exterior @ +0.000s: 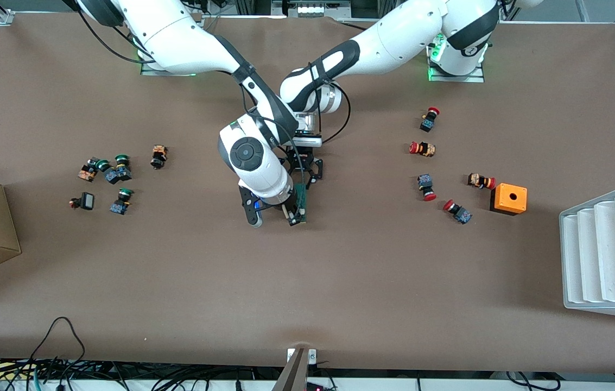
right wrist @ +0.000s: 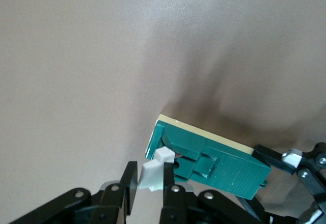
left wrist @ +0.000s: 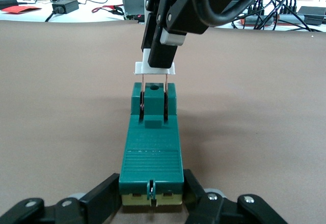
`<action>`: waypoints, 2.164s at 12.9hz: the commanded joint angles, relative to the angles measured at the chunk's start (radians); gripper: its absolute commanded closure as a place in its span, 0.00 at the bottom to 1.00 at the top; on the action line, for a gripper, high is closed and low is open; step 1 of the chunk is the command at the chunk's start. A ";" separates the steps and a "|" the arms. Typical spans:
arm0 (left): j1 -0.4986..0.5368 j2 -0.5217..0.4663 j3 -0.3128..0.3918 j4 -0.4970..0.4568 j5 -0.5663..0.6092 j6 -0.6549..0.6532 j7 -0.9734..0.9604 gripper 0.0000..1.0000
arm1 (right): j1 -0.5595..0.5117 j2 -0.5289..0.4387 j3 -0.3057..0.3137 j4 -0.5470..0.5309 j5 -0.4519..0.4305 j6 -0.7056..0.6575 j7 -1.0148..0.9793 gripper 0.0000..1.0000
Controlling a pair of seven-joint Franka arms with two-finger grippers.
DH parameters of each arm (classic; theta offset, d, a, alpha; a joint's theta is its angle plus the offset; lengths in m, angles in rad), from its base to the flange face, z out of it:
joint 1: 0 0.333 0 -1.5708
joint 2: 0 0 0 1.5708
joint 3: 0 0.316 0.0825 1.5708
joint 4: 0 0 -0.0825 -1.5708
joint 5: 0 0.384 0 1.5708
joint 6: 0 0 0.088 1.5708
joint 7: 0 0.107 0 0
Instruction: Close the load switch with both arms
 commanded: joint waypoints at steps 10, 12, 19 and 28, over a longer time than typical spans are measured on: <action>0.002 0.059 0.023 0.068 0.058 0.065 -0.047 1.00 | -0.016 0.075 0.001 0.046 -0.021 0.036 -0.028 0.75; 0.002 0.061 0.023 0.066 0.058 0.065 -0.047 1.00 | -0.045 0.034 0.003 0.047 -0.017 -0.019 -0.054 0.67; 0.002 0.056 0.020 0.077 0.052 0.068 -0.050 1.00 | -0.255 -0.263 0.018 -0.037 0.046 -0.344 -0.622 0.01; 0.014 0.050 0.021 0.066 0.052 0.074 -0.045 0.00 | -0.542 -0.721 0.008 -0.316 -0.015 -0.710 -1.546 0.01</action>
